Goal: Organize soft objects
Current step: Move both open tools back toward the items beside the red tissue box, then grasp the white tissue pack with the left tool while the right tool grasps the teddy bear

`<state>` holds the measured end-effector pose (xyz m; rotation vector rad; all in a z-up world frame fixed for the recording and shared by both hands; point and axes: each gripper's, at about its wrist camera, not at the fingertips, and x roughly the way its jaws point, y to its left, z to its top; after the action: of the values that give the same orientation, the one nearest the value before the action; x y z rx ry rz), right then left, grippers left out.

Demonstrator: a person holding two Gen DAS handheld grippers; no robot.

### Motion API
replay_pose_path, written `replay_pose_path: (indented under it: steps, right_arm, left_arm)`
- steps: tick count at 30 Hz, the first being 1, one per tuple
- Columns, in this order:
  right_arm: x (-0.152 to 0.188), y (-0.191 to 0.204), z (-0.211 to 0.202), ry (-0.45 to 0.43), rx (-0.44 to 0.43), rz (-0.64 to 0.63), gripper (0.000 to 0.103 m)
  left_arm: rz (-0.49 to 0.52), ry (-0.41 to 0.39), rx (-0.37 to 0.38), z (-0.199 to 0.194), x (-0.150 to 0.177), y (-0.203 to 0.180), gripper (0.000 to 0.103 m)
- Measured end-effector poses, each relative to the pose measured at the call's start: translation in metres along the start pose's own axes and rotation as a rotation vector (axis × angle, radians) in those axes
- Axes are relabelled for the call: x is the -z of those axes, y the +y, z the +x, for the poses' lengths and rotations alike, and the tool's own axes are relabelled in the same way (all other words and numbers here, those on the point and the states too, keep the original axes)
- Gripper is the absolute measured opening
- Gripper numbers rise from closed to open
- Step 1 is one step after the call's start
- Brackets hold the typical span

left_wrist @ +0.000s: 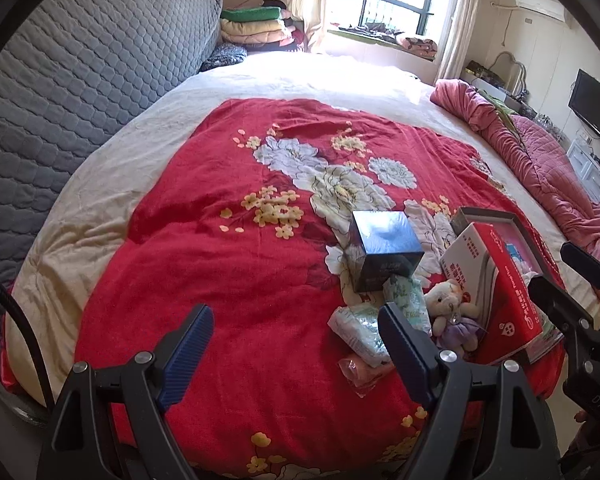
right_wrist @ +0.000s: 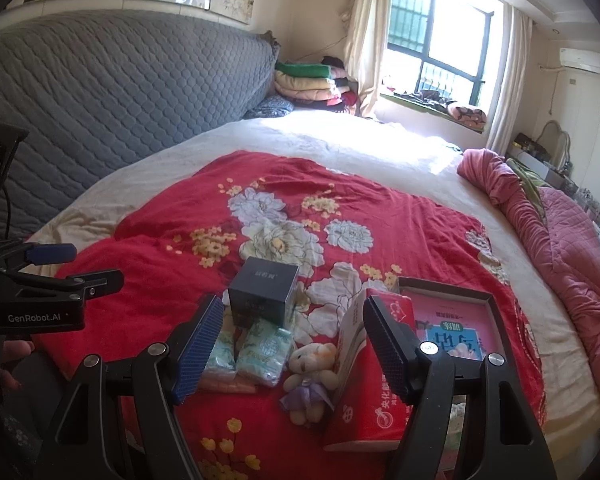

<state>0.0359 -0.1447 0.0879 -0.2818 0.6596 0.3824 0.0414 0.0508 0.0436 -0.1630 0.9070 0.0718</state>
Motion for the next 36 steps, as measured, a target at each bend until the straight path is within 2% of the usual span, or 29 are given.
replay_pose_path:
  steps: [8,14,19,28,36]
  right_arm:
    - [0.028,0.009,0.030,0.096,-0.023,-0.062,0.074]
    - [0.045,0.008,0.046,0.152,-0.012,-0.089,0.074]
    - [0.056,0.010,0.066,0.203,0.028,-0.144,0.074]
    - [0.076,0.020,0.095,0.266,0.085,-0.243,0.074]
    - [0.091,0.031,0.120,0.280,0.182,-0.371,0.074]
  left_arm:
    - [0.000,0.106,0.049,0.039,0.014,-0.010,0.084]
    - [-0.022,0.152,0.098,0.060,0.012,-0.014,0.084]
    - [-0.071,0.206,0.145,0.081,0.008,-0.011,0.084]
    - [-0.102,0.276,0.170,0.116,0.002,-0.009,0.084]
    - [-0.105,0.317,0.220,0.131,0.007,-0.016,0.084]
